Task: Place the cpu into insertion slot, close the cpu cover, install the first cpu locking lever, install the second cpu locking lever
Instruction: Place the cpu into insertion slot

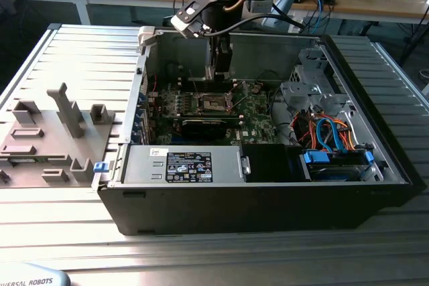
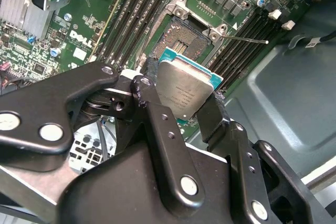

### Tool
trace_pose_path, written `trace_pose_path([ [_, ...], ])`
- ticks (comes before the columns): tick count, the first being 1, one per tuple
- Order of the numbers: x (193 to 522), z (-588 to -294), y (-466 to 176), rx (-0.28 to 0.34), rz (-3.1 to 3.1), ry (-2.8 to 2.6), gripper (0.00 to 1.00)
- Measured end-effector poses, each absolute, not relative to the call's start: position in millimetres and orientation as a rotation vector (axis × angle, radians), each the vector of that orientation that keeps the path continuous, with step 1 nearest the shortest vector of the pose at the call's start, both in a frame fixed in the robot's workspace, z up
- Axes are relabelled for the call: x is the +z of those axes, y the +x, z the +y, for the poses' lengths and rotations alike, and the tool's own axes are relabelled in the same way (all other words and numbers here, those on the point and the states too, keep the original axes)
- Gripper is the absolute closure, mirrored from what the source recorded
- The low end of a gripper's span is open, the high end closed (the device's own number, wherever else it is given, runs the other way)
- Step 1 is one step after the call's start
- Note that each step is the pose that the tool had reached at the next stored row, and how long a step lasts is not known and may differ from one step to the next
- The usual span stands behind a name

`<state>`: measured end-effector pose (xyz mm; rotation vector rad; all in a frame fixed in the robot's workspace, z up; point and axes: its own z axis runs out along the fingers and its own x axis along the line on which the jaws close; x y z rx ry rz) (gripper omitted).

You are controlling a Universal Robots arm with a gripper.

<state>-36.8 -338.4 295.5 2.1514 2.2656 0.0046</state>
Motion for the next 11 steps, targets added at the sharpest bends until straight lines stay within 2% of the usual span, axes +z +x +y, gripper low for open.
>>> trace_pose_path([
  [11, 295.3, -338.4, -36.8, 0.004, 2.257, 2.16, 0.46],
])
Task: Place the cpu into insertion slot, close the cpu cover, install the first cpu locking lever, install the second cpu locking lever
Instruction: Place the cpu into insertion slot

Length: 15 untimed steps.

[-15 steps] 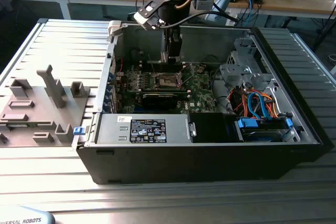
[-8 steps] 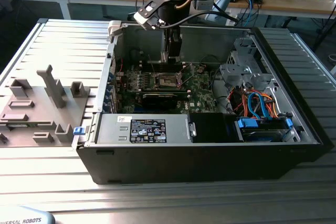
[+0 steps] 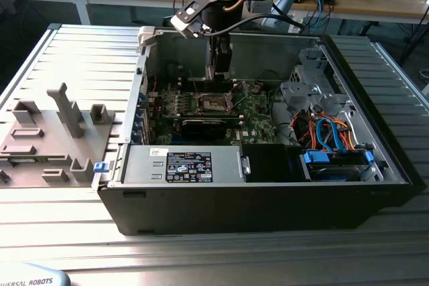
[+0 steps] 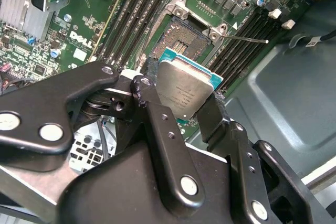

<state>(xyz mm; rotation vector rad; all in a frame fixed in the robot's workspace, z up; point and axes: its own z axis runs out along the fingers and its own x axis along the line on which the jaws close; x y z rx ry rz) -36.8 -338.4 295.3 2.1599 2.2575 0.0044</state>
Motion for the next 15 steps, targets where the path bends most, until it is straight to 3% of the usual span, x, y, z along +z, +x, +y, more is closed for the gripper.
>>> trace_pose_path([
  [15, 294.9, -338.4, -36.8, 0.004, 2.249, 2.169, 0.46],
])
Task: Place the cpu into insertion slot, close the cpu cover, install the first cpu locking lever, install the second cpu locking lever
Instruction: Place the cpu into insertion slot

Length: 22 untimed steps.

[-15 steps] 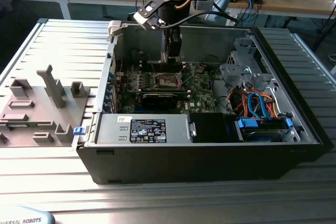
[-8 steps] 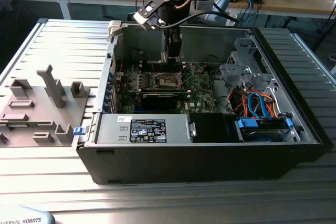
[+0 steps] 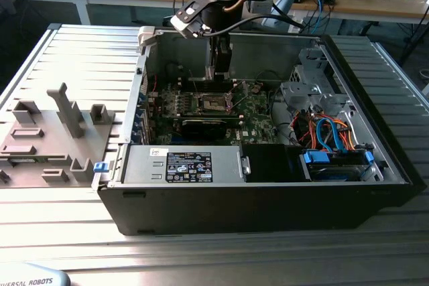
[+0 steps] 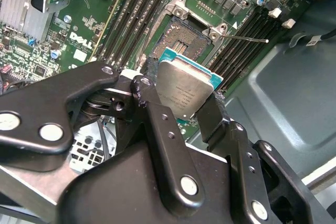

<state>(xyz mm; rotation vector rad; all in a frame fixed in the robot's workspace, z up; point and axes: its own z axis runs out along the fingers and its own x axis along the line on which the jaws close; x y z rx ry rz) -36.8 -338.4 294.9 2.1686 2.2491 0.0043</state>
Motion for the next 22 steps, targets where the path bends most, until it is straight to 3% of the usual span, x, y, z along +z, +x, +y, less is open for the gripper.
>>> trace_pose_path([
  [22, 293.6, -338.4, -36.8, 0.004, 2.242, 2.176, 0.46],
])
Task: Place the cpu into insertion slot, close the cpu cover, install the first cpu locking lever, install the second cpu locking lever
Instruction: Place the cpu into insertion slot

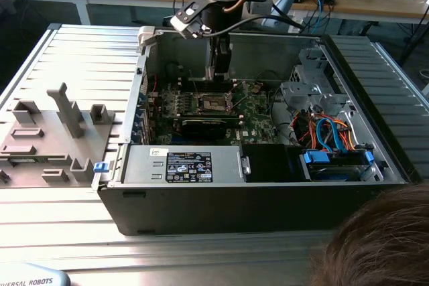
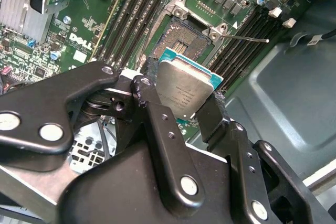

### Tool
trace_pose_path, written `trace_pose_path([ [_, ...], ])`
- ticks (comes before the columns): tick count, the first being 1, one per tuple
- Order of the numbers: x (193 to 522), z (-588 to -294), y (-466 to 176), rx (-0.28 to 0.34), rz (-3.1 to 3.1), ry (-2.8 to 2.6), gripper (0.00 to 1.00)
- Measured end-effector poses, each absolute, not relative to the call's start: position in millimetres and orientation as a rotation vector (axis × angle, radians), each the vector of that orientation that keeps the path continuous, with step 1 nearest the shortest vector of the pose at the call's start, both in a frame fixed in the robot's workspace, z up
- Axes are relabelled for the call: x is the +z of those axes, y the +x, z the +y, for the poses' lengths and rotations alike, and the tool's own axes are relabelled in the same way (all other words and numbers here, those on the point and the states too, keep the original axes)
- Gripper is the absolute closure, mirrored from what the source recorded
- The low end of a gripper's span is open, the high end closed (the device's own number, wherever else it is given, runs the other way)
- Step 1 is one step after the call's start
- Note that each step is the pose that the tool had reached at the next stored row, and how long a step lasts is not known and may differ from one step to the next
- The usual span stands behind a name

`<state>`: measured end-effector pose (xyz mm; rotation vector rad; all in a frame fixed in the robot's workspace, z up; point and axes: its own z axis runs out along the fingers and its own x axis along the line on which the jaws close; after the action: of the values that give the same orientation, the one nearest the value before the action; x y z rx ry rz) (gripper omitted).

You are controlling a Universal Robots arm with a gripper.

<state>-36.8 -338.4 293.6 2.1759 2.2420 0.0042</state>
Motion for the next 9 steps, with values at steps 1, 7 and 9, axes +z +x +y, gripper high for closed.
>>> trace_pose_path([
  [1, 293.5, -338.4, -36.8, 0.004, 2.242, 2.176, 0.46],
  [7, 292.1, -338.4, -36.8, 0.004, 2.242, 2.176, 0.46],
  [9, 291.2, -338.4, -36.8, 0.004, 2.242, 2.176, 0.46],
])
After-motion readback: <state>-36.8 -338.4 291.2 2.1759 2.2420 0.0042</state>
